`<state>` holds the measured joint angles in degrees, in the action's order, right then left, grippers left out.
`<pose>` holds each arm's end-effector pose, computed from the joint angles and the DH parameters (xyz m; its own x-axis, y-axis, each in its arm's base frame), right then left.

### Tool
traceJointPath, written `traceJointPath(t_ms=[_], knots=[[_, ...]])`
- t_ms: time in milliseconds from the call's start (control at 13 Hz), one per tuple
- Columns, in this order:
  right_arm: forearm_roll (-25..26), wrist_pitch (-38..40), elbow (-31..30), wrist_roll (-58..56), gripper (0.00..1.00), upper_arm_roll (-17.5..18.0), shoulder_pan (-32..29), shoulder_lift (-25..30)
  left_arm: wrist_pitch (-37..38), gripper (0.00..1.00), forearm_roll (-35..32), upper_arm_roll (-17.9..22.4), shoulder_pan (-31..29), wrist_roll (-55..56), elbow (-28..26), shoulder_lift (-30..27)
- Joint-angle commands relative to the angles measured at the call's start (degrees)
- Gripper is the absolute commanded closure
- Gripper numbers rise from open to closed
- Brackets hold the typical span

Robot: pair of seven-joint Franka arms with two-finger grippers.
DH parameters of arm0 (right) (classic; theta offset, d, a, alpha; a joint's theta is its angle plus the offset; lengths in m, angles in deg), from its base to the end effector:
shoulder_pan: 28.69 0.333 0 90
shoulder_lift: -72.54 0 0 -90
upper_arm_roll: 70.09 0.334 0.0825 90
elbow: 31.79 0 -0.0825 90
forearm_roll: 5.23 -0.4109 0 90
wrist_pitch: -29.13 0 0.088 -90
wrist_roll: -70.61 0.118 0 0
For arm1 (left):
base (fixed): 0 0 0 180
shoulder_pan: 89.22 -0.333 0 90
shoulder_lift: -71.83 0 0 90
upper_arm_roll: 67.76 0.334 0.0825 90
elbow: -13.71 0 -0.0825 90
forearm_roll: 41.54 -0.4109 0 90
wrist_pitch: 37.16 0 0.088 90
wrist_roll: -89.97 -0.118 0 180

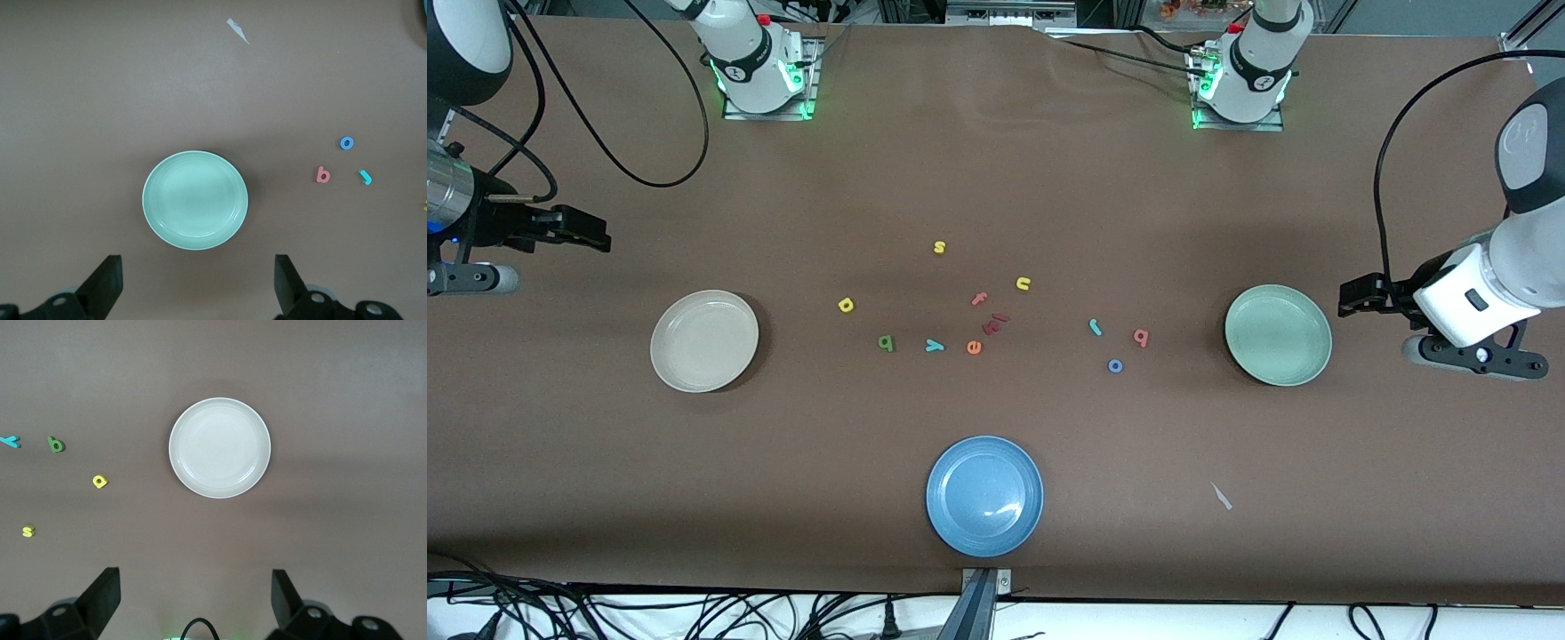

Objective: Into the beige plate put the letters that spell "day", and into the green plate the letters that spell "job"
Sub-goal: 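Reach the pink b with the left gripper while the right gripper advances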

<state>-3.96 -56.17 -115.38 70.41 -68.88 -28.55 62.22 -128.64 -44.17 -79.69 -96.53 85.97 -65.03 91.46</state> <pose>0.6258 0.0109 0.5713 0.9884 0.0252 -0.1497 0.0282 -0.9994 0.0178 0.6801 -0.0287 0.5179 0.9829 -0.1467 -0.1109 -0.1440 -0.9891 0.0319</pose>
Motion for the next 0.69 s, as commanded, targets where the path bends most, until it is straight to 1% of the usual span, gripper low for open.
traceJointPath(t_ms=[0, 154, 615], knots=[[1.01, 0.31, -0.35, -0.24, 0.0, 0.28, 0.22, 0.21, 0.33, 0.0, 1.4, 0.07, 0.98, 1.37, -0.01, 0.23], [0.92, 0.22, -0.26, -0.32, 0.0, 0.19, 0.4, 0.04, 0.33, 0.0, 1.4, 0.07, 1.42, 4.17, -0.01, 1.1], [0.57, 0.05, -0.26, -0.5, 0.0, 0.28, 0.57, -1.28, 0.33, 0.0, 1.4, 0.07, 3.62, 7.69, -0.1, 2.78]])
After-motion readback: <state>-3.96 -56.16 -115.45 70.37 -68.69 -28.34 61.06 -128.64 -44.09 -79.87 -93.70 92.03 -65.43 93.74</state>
